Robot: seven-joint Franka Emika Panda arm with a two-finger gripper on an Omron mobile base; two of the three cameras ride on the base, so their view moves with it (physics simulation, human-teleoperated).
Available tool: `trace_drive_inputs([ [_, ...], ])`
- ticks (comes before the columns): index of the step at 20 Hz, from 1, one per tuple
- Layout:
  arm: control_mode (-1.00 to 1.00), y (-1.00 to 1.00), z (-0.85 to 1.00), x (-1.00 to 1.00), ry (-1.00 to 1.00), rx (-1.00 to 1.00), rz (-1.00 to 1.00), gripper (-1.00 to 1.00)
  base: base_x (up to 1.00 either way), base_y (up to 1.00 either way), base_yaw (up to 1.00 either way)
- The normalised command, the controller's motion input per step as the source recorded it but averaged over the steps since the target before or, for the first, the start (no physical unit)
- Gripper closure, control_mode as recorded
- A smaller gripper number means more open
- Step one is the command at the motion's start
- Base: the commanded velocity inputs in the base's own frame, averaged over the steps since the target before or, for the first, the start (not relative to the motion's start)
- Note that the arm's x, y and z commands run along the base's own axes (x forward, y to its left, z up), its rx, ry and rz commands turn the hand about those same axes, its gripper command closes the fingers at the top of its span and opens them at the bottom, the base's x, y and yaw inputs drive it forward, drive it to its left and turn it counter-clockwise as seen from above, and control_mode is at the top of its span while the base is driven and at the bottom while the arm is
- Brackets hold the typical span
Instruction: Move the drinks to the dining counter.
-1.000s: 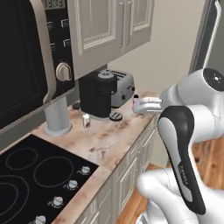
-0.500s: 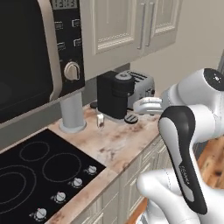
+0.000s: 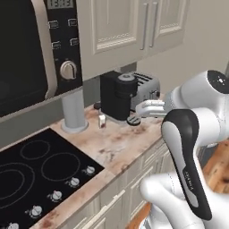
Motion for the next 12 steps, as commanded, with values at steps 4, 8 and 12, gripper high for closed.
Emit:
trace_drive_inputs([
  [4, 1.00, 0.00, 0.00, 0.00, 0.00, 0.00, 0.00, -1.00, 0.10, -1.00, 0.00],
  [8, 1.00, 0.00, 0.00, 0.00, 0.00, 0.00, 0.00, -1.00, 0.02, -1.00, 0.00],
  [12, 1.00, 0.00, 0.00, 0.00, 0.00, 0.00, 0.00, -1.00, 0.23, -0.98, 0.00],
])
